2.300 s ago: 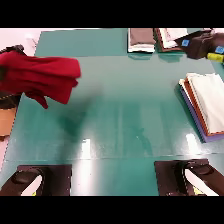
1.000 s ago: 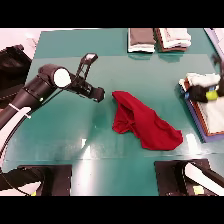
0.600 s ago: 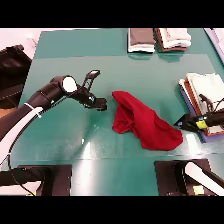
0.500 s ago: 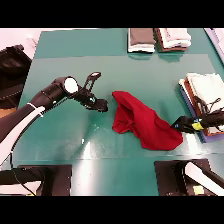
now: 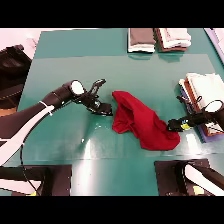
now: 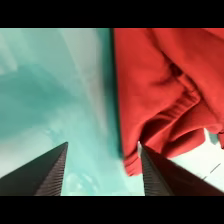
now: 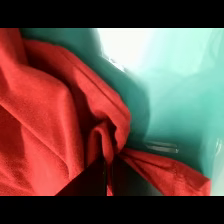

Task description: Fold the shirts.

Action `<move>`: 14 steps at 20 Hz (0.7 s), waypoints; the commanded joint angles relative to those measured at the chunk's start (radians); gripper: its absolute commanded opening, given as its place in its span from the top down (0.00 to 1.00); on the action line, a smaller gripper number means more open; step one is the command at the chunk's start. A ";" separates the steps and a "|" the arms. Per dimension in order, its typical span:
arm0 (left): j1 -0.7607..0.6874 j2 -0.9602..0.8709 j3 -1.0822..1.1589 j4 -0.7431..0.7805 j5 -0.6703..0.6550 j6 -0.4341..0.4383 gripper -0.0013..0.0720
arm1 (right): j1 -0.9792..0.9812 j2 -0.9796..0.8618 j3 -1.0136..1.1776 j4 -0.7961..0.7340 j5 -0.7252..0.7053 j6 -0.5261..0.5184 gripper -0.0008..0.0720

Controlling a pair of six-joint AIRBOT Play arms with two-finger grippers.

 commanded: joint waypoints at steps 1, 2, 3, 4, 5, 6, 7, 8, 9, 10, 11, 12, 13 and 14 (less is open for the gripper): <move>-0.053 -0.048 0.000 -0.055 0.021 0.042 0.26 | 0.023 0.000 0.001 -0.009 -0.004 0.018 0.97; -0.077 -0.061 0.000 -0.049 0.031 0.052 0.26 | 0.023 0.000 0.010 -0.009 -0.001 0.021 0.97; -0.092 -0.070 0.000 -0.042 0.039 0.051 0.26 | 0.023 0.000 0.025 -0.009 0.008 0.021 0.97; -0.100 -0.077 0.000 -0.040 0.045 0.050 0.26 | 0.023 0.000 0.047 -0.009 0.020 0.021 0.97; -0.100 -0.080 0.000 -0.039 0.051 0.050 0.26 | 0.023 0.000 0.070 -0.009 0.030 0.022 0.97; -0.098 -0.080 0.001 -0.037 0.060 0.047 0.30 | 0.023 0.000 0.094 -0.010 0.040 0.022 0.97; -0.097 -0.080 0.001 -0.038 0.063 0.047 0.54 | 0.023 0.000 0.117 -0.010 0.045 0.022 0.97; -0.097 -0.080 0.002 -0.039 0.063 0.048 0.83 | 0.023 0.000 0.138 -0.010 0.051 0.022 0.97; -0.097 -0.080 0.010 -0.032 0.060 0.050 0.95 | 0.023 0.000 0.163 -0.010 0.063 0.022 0.97; -0.092 -0.078 0.032 -0.004 0.041 0.049 0.95 | 0.023 0.000 0.190 -0.010 0.073 0.022 0.97; -0.082 -0.068 0.056 0.026 0.023 0.043 0.95 | 0.024 0.001 0.228 -0.010 0.085 0.022 0.97; -0.065 -0.042 0.082 0.070 0.021 0.026 0.95 | 0.023 0.001 0.267 -0.010 0.101 0.022 0.97; -0.043 -0.004 0.104 0.121 0.027 0.002 0.95 | 0.023 0.001 0.318 -0.010 0.118 0.022 0.97; -0.013 0.046 0.127 0.186 0.033 -0.025 0.95 | 0.024 0.001 0.369 -0.010 0.126 0.022 0.97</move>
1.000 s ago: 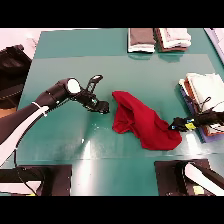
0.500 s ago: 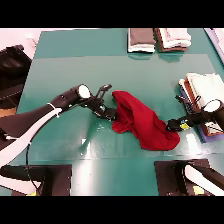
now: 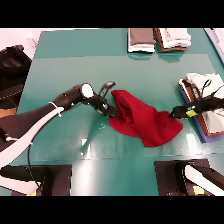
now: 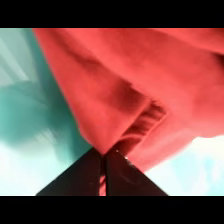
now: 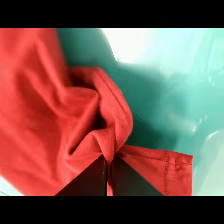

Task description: Fold the shirts.

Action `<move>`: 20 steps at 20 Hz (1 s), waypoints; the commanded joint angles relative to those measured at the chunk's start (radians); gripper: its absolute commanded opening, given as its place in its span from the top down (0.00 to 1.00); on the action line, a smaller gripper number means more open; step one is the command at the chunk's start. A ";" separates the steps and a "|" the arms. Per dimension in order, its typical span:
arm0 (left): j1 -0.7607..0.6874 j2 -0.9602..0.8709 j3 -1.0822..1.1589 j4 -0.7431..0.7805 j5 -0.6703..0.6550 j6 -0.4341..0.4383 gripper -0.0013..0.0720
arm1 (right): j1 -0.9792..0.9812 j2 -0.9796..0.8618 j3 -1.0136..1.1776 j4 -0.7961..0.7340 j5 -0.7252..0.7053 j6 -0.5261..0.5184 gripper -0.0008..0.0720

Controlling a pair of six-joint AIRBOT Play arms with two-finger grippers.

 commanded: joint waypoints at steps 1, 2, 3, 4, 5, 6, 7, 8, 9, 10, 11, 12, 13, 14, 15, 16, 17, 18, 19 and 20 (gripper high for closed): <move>0.077 0.124 0.077 0.189 -0.001 -0.076 0.95 | 0.001 0.009 0.162 0.001 0.038 0.001 0.97; 0.111 0.175 0.096 0.236 -0.002 -0.078 0.95 | 0.001 0.025 0.212 0.001 0.032 0.001 0.97; 0.148 0.231 0.111 0.272 -0.004 -0.078 0.95 | 0.001 0.047 0.266 0.001 0.020 0.002 0.97; 0.182 0.282 0.121 0.298 -0.005 -0.078 0.95 | 0.001 0.074 0.312 0.001 0.009 0.002 0.97; 0.220 0.336 0.126 0.319 -0.003 -0.079 0.95 | 0.000 0.107 0.362 0.000 -0.007 0.002 0.97; 0.254 0.387 0.126 0.334 0.001 -0.079 0.95 | 0.000 0.136 0.409 0.000 -0.020 0.002 0.97; 0.287 0.441 0.127 0.347 0.007 -0.087 0.95 | -0.001 0.167 0.461 0.000 -0.029 0.002 0.97; 0.316 0.491 0.127 0.355 0.017 -0.098 0.95 | -0.002 0.195 0.510 0.000 -0.036 0.002 0.97; 0.341 0.544 0.127 0.367 0.031 -0.101 0.95 | -0.001 0.222 0.561 0.001 -0.046 0.002 0.97; 0.354 0.592 0.127 0.381 0.047 -0.101 0.95 | -0.002 0.248 0.606 0.000 -0.060 0.003 0.97; 0.359 0.637 0.127 0.395 0.064 -0.108 0.95 | -0.001 0.274 0.647 0.000 -0.079 0.014 0.97; 0.359 0.665 0.127 0.406 0.075 -0.121 0.95 | -0.001 0.294 0.671 0.001 -0.095 0.027 0.97; 0.352 0.674 0.127 0.405 0.069 -0.121 0.95 | -0.001 0.312 0.679 0.005 -0.103 0.030 0.97; 0.349 0.668 0.122 0.405 0.052 -0.119 0.95 | -0.001 0.324 0.672 0.008 -0.101 0.031 0.97; 0.349 0.655 0.101 0.402 0.038 -0.120 0.95 | -0.001 0.338 0.644 0.008 -0.102 0.035 0.97; 0.349 0.639 0.072 0.402 0.035 -0.119 0.95 | -0.001 0.350 0.601 0.006 -0.101 0.045 0.97; 0.349 0.619 0.034 0.402 0.039 -0.119 0.95 | -0.001 0.356 0.556 0.007 -0.100 0.046 0.97; 0.349 0.598 0.002 0.404 0.042 -0.119 0.95 | -0.001 0.356 0.511 0.008 -0.100 0.046 0.97; 0.349 0.577 -0.026 0.408 0.045 -0.118 0.95 | -0.001 0.356 0.468 0.008 -0.103 0.046 0.97; 0.349 0.562 -0.039 0.425 0.047 -0.118 0.95 | -0.001 0.356 0.437 0.008 -0.113 0.046 0.97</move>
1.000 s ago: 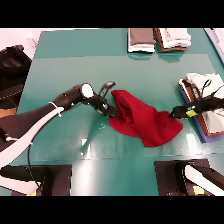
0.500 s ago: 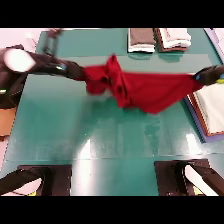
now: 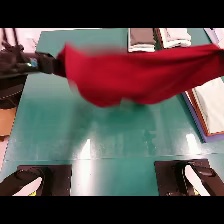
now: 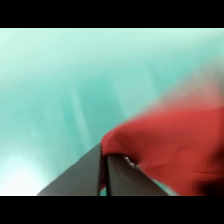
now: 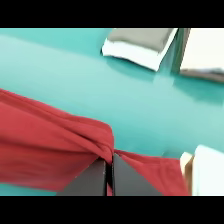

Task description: Fold the shirts.

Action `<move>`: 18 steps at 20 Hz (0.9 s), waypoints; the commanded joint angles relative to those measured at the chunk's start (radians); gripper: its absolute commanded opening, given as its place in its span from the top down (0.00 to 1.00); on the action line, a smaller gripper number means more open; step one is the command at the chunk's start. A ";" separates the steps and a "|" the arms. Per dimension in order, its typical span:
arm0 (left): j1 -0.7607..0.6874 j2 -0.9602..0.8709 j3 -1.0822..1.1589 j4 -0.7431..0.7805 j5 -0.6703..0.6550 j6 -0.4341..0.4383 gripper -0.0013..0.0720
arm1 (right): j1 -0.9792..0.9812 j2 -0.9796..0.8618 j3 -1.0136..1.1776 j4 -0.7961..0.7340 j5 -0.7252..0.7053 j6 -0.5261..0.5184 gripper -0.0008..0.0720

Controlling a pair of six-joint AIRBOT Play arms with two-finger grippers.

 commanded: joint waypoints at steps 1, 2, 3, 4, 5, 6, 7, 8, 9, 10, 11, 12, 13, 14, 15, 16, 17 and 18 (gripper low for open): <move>0.002 -0.038 -0.057 0.035 0.011 -0.002 0.95 | 0.000 0.014 -0.101 0.003 -0.032 0.006 0.97; 0.005 -0.037 -0.044 0.039 0.018 -0.003 0.95 | 0.000 0.014 -0.101 0.002 -0.040 0.006 0.97; 0.005 -0.033 -0.018 0.047 0.016 -0.003 0.95 | 0.000 0.014 -0.085 0.002 -0.047 0.006 0.97; 0.005 -0.019 0.022 0.048 0.011 -0.003 0.95 | 0.000 0.014 -0.052 0.002 -0.048 0.006 0.97; 0.005 0.000 0.066 0.049 0.005 -0.002 0.95 | 0.000 0.014 -0.009 0.002 -0.047 0.006 0.97; 0.005 0.024 0.124 0.049 -0.002 -0.002 0.95 | 0.000 0.014 0.042 0.002 -0.045 0.005 0.97; 0.005 0.051 0.185 0.049 -0.011 -0.002 0.95 | 0.000 0.014 0.100 0.002 -0.045 0.006 0.97; 0.005 0.080 0.247 0.049 -0.018 -0.002 0.95 | 0.000 0.014 0.159 0.002 -0.043 0.005 0.97; 0.005 0.116 0.314 0.048 -0.024 -0.002 0.95 | 0.000 0.015 0.212 0.002 -0.039 0.006 0.97; 0.005 0.156 0.374 0.048 -0.023 -0.002 0.95 | 0.000 0.014 0.268 0.000 -0.031 0.005 0.97; 0.005 0.193 0.425 0.048 -0.024 -0.002 0.95 | 0.000 0.014 0.315 0.000 -0.026 0.006 0.97; 0.005 0.232 0.471 0.048 -0.023 -0.002 0.95 | 0.000 0.014 0.356 0.000 -0.026 0.006 0.97; 0.005 0.266 0.506 0.048 -0.024 -0.002 0.95 | 0.000 0.014 0.397 -0.005 -0.026 0.006 0.97; 0.005 0.295 0.533 0.048 -0.023 -0.002 0.95 | 0.000 0.014 0.430 -0.007 -0.026 0.006 0.97; 0.005 0.325 0.555 0.048 -0.022 -0.002 0.95 | 0.000 0.014 0.462 -0.007 -0.027 0.006 0.97; 0.005 0.348 0.573 0.048 -0.023 -0.002 0.95 | 0.000 0.014 0.488 -0.007 -0.027 0.006 0.97; 0.005 0.360 0.584 0.049 -0.024 -0.002 0.95 | 0.000 0.009 0.508 -0.007 -0.027 0.013 0.97; 0.005 0.364 0.591 0.050 -0.024 0.000 0.95 | 0.000 -0.003 0.534 -0.007 -0.023 0.039 0.97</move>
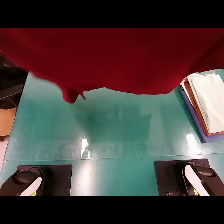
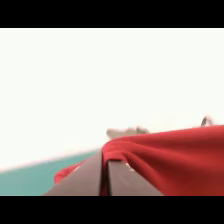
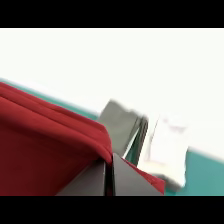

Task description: Fold the shirts.

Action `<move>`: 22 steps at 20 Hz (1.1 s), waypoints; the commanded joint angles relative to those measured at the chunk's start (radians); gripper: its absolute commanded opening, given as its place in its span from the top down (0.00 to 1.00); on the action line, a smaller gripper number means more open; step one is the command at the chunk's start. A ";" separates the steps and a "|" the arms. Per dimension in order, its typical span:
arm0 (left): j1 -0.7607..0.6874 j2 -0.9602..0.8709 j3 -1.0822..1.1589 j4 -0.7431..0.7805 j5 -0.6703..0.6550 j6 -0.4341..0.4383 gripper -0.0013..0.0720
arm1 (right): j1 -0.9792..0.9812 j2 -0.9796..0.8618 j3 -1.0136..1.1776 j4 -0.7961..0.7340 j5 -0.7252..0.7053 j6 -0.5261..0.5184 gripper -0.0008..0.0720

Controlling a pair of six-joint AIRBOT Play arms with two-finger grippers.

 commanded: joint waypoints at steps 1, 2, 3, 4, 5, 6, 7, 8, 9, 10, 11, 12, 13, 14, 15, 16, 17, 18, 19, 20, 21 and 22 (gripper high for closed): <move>0.001 0.048 0.055 0.008 -0.007 0.010 0.95 | 0.000 -0.034 0.105 -0.010 0.019 0.045 0.97; 0.001 0.037 0.050 0.019 -0.025 0.011 0.95 | 0.000 -0.065 0.134 -0.010 0.051 0.059 0.97; 0.001 0.021 0.040 0.036 -0.053 0.011 0.95 | 0.000 -0.101 0.159 -0.007 0.089 0.081 0.97; 0.001 -0.009 0.024 0.064 -0.089 0.011 0.95 | 0.000 -0.147 0.177 -0.006 0.134 0.105 0.97; 0.001 -0.045 0.006 0.100 -0.129 0.011 0.95 | 0.000 -0.192 0.181 -0.006 0.174 0.124 0.97; 0.001 -0.096 -0.014 0.139 -0.175 0.011 0.95 | 0.000 -0.242 0.171 -0.005 0.208 0.135 0.97; 0.001 -0.149 -0.038 0.174 -0.214 0.012 0.95 | 0.000 -0.285 0.144 0.000 0.222 0.135 0.97; 0.001 -0.212 -0.068 0.215 -0.241 0.017 0.95 | 0.002 -0.331 0.098 0.001 0.220 0.135 0.97; 0.001 -0.275 -0.100 0.246 -0.246 0.019 0.95 | 0.016 -0.376 0.051 -0.002 0.211 0.135 0.97; 0.001 -0.346 -0.134 0.270 -0.239 0.019 0.95 | 0.038 -0.427 -0.003 -0.004 0.196 0.134 0.97; 0.001 -0.415 -0.163 0.273 -0.224 0.018 0.95 | 0.063 -0.481 -0.055 -0.010 0.178 0.134 0.97; 0.001 -0.491 -0.188 0.272 -0.205 0.017 0.95 | 0.085 -0.533 -0.097 -0.011 0.151 0.131 0.97; 0.001 -0.562 -0.203 0.269 -0.184 0.013 0.95 | 0.109 -0.591 -0.135 -0.010 0.105 0.131 0.97; 0.001 -0.639 -0.209 0.270 -0.155 -0.003 0.95 | 0.129 -0.641 -0.161 -0.010 0.058 0.131 0.97; 0.003 -0.703 -0.209 0.270 -0.128 -0.012 0.95 | 0.149 -0.696 -0.176 -0.007 0.019 0.131 0.97; 0.008 -0.760 -0.209 0.267 -0.106 -0.025 0.95 | 0.167 -0.743 -0.176 -0.007 -0.005 0.132 0.97; 0.018 -0.803 -0.209 0.264 -0.099 -0.051 0.95 | 0.181 -0.784 -0.176 -0.006 -0.021 0.131 0.97; 0.032 -0.829 -0.209 0.253 -0.100 -0.070 0.94 | 0.193 -0.813 -0.176 -0.003 -0.035 0.132 0.96; 0.053 -0.843 -0.209 0.238 -0.104 -0.075 0.77 | 0.198 -0.833 -0.176 0.002 -0.039 0.132 0.95; 0.074 -0.843 -0.209 0.232 -0.105 -0.092 0.40 | 0.197 -0.843 -0.176 0.001 -0.043 0.132 0.80; 0.097 -0.834 -0.208 0.228 -0.121 -0.098 0.30 | 0.189 -0.846 -0.176 0.002 -0.048 0.134 0.47; 0.121 -0.822 -0.208 0.225 -0.148 -0.097 0.30 | 0.175 -0.840 -0.176 0.002 -0.042 0.134 0.38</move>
